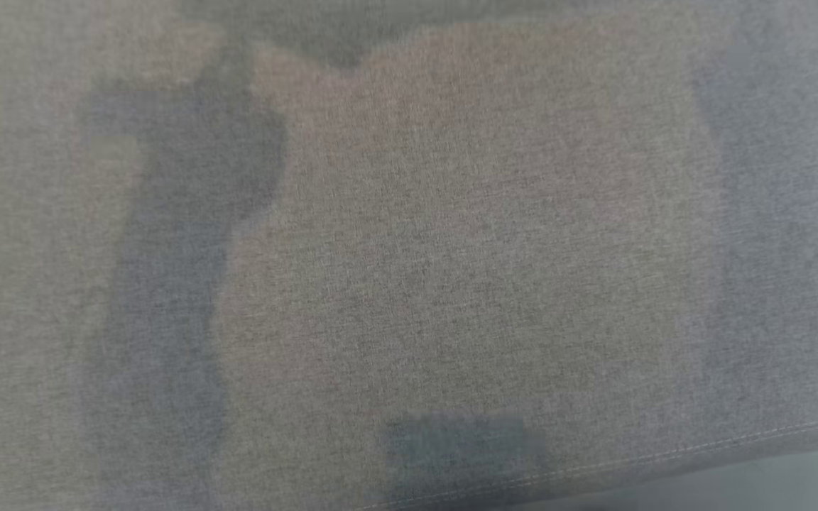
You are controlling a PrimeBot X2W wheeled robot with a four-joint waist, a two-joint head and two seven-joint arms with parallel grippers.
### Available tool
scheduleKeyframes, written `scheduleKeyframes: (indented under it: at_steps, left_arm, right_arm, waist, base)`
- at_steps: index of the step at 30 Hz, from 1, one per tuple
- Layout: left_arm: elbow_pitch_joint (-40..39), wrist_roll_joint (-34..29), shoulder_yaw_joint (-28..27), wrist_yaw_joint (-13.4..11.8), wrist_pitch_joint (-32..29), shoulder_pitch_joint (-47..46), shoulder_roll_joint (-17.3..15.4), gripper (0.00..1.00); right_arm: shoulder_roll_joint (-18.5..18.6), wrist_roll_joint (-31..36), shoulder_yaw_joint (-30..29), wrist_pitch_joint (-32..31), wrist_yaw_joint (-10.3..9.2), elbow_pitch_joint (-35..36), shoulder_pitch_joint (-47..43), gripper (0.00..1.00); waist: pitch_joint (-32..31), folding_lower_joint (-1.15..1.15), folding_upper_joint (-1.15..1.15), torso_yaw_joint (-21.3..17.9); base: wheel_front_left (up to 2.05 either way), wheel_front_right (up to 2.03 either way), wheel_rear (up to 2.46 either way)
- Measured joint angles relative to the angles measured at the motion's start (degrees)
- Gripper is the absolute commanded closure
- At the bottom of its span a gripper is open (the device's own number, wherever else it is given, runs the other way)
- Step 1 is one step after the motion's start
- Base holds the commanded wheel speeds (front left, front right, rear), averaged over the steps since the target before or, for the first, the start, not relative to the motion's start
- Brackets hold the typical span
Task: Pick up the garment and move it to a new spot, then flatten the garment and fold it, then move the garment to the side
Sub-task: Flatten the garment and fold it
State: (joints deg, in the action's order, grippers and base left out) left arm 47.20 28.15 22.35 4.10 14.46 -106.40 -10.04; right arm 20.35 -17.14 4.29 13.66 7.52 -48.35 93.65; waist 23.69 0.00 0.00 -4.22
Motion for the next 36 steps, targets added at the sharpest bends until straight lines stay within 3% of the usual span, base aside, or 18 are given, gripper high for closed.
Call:
scheduleKeyframes:
  at_steps: [4,11,17,21,30,36]
  left_arm:
    - [-7.75,-1.88,-5.17,1.74,0.52,-0.68,-0.43,1.00]
    - [-14.27,-4.49,-13.24,3.16,0.49,14.37,0.20,1.00]
    - [-20.76,-1.44,-12.01,3.22,0.48,26.98,0.14,1.00]
    - [-23.51,3.83,-9.11,3.23,0.49,34.62,-2.49,1.00]
    - [-26.53,14.44,-2.52,3.27,0.48,56.69,-8.79,1.00]
    - [-31.40,15.63,-4.89,2.11,0.48,73.74,-8.79,1.00]
  right_arm:
    - [-1.15,0.21,-1.63,1.37,0.00,0.81,2.36,1.00]
    - [-2.99,0.46,-1.16,1.40,0.01,2.21,-3.99,1.00]
    - [-3.08,-1.18,-0.25,1.40,0.00,1.70,-10.05,1.00]
    - [-1.99,-4.83,0.93,1.41,0.00,0.78,-14.92,1.00]
    - [0.85,-19.65,10.22,0.56,0.02,-2.22,-30.54,1.00]
    - [4.26,-26.73,14.08,0.65,0.05,-0.14,-41.00,1.00]
  waist:
    - [6.92,0.00,0.00,-0.13]
    - [17.29,0.02,0.00,0.26]
    - [21.96,0.01,0.00,1.50]
    - [21.18,0.00,0.00,2.00]
    - [13.42,-0.01,0.00,2.87]
    - [4.96,-0.01,0.00,2.57]
  base:
    - [0.00,0.00,0.00]
    - [0.00,0.00,0.00]
    - [0.00,0.00,0.00]
    - [0.00,0.00,0.00]
    - [0.00,0.00,0.00]
    - [0.00,0.00,0.00]
